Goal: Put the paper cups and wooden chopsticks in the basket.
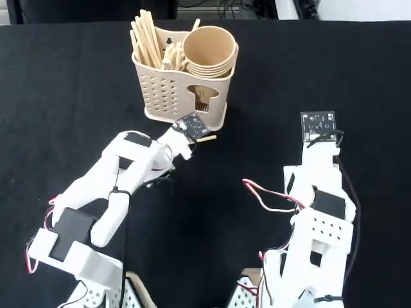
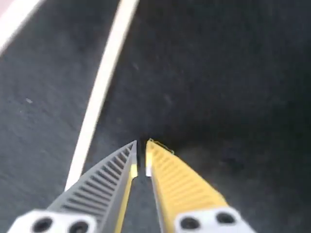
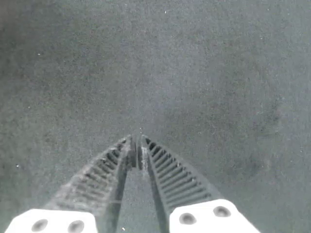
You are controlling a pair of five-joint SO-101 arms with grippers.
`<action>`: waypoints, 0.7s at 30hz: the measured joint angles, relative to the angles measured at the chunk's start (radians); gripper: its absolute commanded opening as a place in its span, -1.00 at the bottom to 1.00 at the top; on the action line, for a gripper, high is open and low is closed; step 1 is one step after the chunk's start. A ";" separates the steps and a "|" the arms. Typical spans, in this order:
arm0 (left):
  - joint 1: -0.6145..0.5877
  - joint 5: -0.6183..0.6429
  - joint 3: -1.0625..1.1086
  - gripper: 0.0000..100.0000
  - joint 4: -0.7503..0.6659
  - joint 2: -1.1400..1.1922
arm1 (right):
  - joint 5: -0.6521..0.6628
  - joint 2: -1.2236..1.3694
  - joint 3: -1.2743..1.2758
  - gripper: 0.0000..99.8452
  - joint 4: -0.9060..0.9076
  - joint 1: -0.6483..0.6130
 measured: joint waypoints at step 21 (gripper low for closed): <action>-0.074 0.888 0.422 -0.74 -0.641 -0.347 | 0.000 0.000 0.000 -0.95 0.000 0.000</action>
